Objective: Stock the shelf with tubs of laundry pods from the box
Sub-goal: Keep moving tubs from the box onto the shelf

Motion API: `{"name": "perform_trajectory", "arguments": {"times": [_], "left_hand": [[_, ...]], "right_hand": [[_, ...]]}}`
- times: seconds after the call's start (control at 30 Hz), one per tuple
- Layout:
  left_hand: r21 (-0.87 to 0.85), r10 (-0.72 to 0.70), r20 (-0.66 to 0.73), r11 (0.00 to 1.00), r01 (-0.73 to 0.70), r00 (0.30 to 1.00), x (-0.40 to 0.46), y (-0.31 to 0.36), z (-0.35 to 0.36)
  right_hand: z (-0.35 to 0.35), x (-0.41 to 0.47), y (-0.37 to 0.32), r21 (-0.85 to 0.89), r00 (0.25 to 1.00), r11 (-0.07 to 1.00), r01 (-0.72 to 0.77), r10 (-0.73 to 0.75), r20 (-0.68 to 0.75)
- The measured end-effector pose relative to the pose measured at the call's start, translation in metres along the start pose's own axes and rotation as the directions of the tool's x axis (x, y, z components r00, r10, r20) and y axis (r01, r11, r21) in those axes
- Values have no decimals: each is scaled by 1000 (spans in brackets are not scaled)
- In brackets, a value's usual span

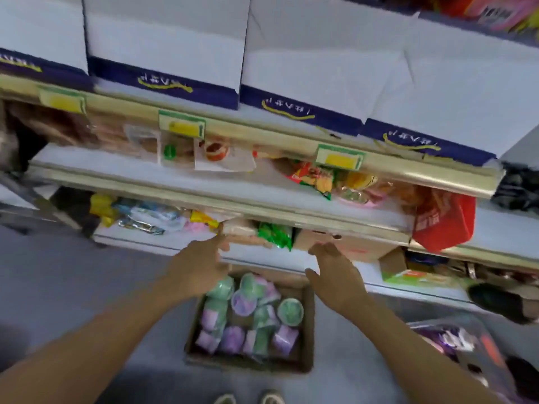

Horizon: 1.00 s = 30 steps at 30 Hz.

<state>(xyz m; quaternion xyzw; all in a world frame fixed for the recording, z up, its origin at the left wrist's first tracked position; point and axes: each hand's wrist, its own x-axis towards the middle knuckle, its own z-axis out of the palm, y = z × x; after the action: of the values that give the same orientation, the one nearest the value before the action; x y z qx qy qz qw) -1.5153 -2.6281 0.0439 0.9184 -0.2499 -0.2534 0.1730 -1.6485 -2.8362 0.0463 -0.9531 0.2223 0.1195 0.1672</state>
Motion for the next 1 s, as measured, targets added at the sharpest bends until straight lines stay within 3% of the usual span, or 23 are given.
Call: {"name": "perform_trajectory", "arguments": {"times": [0.13,0.4,0.7,1.0], "left_hand": [[6,-64,118,998,64,991,4,-33,64],[-96,-270,187,952,291,945,40,-90,207],[-132,-379,73,913,386,923,131,-170,337],[-58,-370,-180,929,365,912,227,-240,422]], "right_hand": [[67,3,26,21,995,999,-44,41,93],[203,45,81,51,973,994,-101,88,213],[363,127,97,181,975,980,-76,35,220],[494,213,107,216,988,973,-87,57,144]]}}
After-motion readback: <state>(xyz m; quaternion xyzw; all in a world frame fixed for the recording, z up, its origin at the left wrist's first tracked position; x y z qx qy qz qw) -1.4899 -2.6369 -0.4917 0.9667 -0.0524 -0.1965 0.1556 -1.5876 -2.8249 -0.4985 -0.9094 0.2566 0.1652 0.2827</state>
